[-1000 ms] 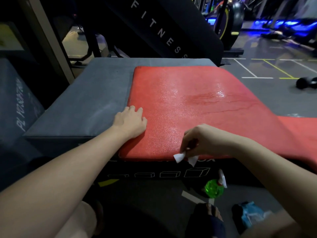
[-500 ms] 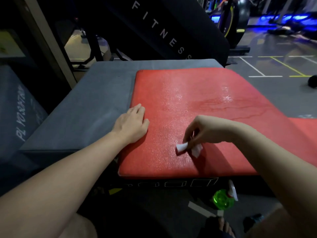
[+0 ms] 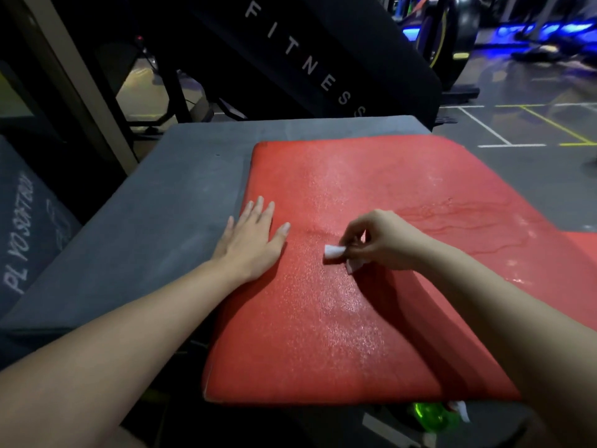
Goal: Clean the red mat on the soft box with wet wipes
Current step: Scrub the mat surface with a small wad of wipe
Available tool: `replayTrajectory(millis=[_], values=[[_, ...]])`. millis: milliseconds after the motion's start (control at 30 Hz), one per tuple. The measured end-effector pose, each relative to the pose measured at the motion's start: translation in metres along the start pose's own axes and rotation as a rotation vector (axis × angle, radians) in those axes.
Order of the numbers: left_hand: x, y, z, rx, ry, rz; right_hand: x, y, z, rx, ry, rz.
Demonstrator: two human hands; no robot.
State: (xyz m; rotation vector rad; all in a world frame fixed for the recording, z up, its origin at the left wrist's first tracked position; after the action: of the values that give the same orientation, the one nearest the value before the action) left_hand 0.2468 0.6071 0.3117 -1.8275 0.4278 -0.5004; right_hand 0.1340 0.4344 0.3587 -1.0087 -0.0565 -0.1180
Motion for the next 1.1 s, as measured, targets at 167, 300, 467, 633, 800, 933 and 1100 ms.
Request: replayTrajectory(millis=[167, 300, 467, 633, 800, 933, 1100], values=[[0.014, 0.009, -0.015, 0.054, 0.054, 0.003, -0.026, 0.020, 0.020, 0.083, 0.013, 0.411], [0.020, 0.022, -0.012, 0.096, 0.058, 0.045, 0.005, 0.011, 0.002, 0.124, 0.003, 0.077], [0.014, 0.023, -0.009, 0.113, 0.063, 0.055, 0.028, -0.009, -0.034, -0.080, 0.019, -0.261], [0.014, 0.023, -0.012, 0.132, 0.064, 0.052, 0.000, 0.002, -0.015, 0.079, 0.040, 0.279], [0.012, 0.018, -0.012, 0.120, 0.065, 0.044, -0.012, 0.007, -0.005, 0.099, 0.037, 0.344], [0.041, 0.000, -0.021, 0.241, 0.076, 0.010, 0.014, -0.009, -0.020, -0.011, -0.004, -0.040], [0.086, -0.016, -0.012, -0.038, -0.036, -0.224, 0.022, -0.012, -0.021, -0.033, -0.030, -0.152]])
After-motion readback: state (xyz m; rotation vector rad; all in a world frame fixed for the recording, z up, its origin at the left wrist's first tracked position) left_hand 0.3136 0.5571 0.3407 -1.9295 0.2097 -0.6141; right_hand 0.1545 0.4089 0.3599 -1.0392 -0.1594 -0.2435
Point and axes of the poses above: each hand's wrist, its own x-axis towards the middle knuckle, its own y-axis out of the palm, z = x × y, the point moved 9 cm from there along x, towards the middle knuckle, and after that the axes turned 6 degrees about -z, right-handed, at the moved point
